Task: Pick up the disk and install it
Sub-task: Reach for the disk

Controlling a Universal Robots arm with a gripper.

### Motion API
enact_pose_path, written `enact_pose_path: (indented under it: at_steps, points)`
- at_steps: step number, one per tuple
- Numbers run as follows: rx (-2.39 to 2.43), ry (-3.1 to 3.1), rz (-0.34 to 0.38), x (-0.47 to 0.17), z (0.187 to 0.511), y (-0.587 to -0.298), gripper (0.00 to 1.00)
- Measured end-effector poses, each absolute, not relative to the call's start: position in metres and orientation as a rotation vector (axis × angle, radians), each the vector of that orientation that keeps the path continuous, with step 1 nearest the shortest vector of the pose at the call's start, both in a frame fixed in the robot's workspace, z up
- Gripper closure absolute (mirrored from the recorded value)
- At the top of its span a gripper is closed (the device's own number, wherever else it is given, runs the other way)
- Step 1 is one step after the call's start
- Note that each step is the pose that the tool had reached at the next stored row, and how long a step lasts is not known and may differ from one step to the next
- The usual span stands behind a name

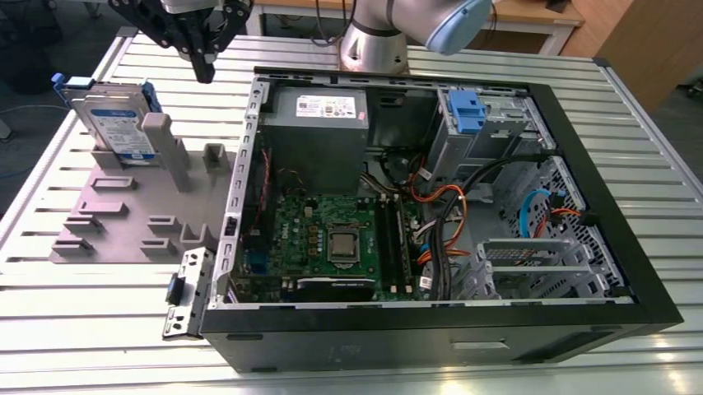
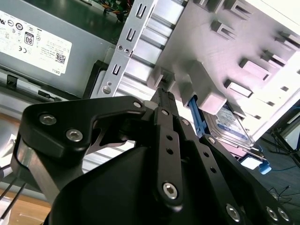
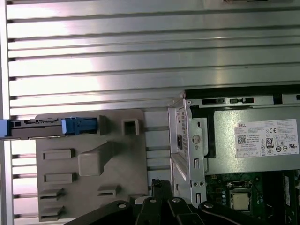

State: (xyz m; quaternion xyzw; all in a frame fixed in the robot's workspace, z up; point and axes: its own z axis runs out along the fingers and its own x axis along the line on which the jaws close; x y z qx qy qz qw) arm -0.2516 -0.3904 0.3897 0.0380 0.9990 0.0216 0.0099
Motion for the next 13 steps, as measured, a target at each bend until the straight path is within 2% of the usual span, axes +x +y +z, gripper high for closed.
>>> enact_pose_path:
  at_steps: [13]
  points:
    - [0.118, 3.119, 0.067, -0.2615, 0.3896, -0.3875, 0.89]
